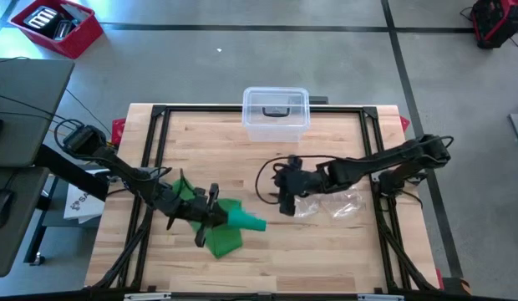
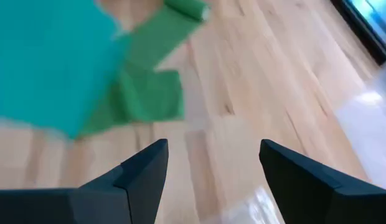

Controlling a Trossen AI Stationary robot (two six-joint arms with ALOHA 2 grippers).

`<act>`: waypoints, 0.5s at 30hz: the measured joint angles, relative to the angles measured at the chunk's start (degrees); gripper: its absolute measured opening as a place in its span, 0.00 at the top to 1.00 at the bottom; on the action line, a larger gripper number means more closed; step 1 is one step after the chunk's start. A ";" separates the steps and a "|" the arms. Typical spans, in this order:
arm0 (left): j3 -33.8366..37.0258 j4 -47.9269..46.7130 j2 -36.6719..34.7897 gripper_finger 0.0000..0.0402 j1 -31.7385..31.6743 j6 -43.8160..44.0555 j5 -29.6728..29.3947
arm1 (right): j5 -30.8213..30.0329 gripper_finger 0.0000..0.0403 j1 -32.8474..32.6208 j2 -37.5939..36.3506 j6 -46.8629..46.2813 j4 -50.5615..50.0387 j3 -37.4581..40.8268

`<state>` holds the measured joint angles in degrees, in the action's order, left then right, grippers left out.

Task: Roll bandage
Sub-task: Roll the blue bandage

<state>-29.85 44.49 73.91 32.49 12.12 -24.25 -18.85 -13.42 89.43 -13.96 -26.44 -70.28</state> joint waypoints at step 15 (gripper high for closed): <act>0.00 -2.85 0.76 1.00 -3.78 8.09 -7.61 | -8.39 0.38 -14.92 0.37 -5.01 -6.59 1.86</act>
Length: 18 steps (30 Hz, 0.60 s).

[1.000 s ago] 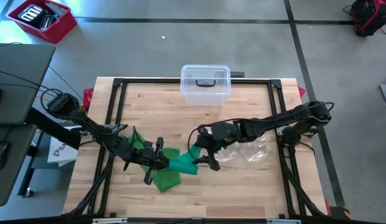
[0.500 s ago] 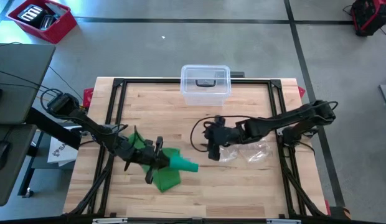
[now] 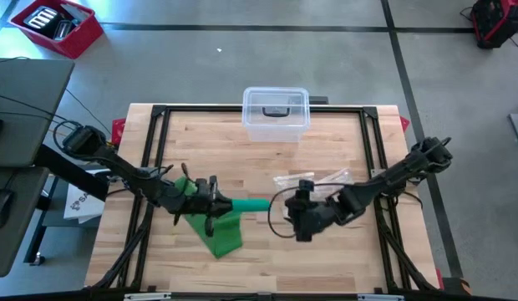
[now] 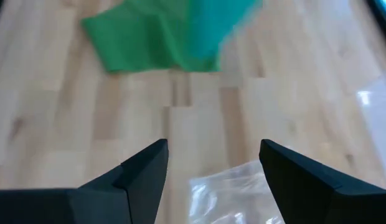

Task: Roll bandage
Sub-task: Roll the blue bandage

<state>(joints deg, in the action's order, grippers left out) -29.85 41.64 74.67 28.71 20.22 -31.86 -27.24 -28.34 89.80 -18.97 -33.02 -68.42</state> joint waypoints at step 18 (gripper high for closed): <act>18.88 15.96 12.59 1.00 -13.77 23.40 4.20 | 12.13 0.38 1.02 0.51 1.77 8.18 0.02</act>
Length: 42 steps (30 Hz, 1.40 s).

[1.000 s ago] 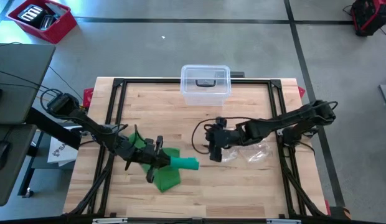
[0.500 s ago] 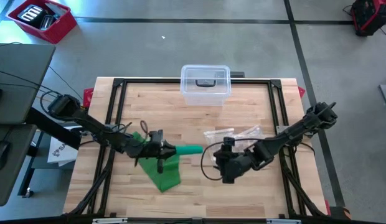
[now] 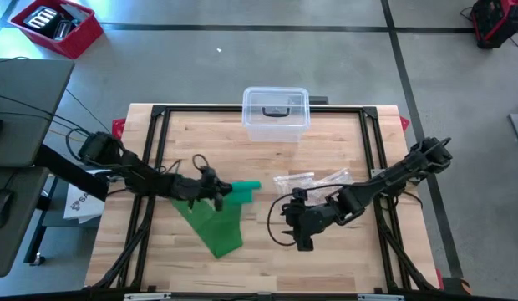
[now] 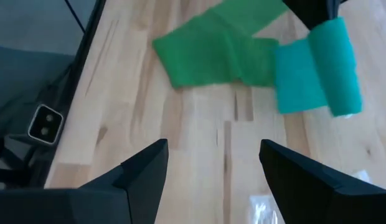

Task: Roll bandage
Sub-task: Roll the blue bandage

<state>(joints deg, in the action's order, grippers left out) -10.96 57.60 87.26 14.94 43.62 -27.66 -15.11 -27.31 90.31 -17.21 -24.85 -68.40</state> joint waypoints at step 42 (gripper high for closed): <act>-9.74 4.51 -0.11 1.00 5.30 -3.24 4.66 | 7.67 0.38 4.11 6.33 1.62 -9.84 -8.57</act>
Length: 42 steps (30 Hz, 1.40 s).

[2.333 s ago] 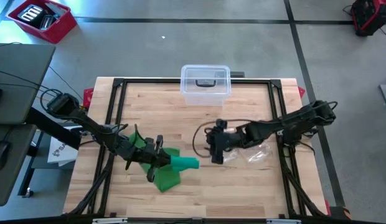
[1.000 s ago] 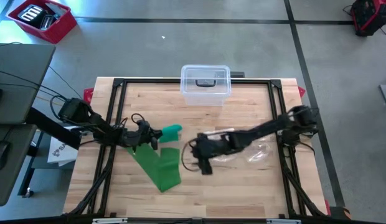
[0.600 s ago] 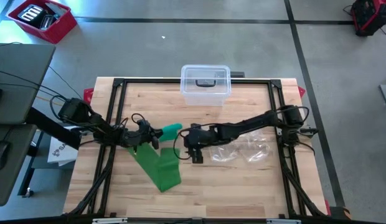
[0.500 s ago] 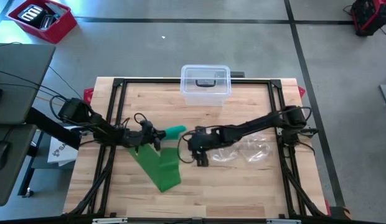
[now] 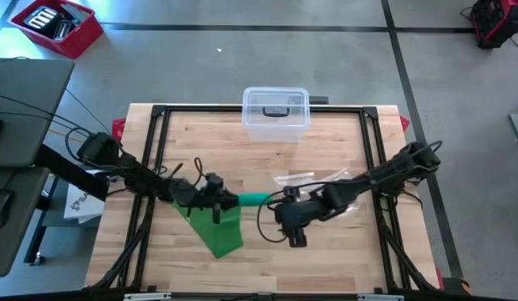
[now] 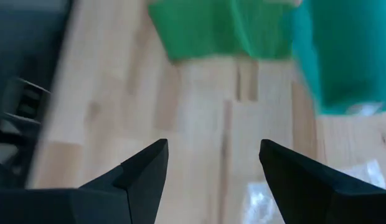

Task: Roll bandage
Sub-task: Roll the blue bandage

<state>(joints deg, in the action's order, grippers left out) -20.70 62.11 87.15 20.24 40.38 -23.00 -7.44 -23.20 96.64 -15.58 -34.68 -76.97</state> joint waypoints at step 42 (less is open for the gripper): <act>14.22 -13.93 0.66 1.00 -9.78 13.33 -8.66 | 8.66 0.52 19.78 27.68 12.99 43.96 -0.02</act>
<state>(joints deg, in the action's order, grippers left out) -6.48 48.18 87.81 10.46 53.71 -31.66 1.21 -3.42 124.31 -2.60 9.28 -76.99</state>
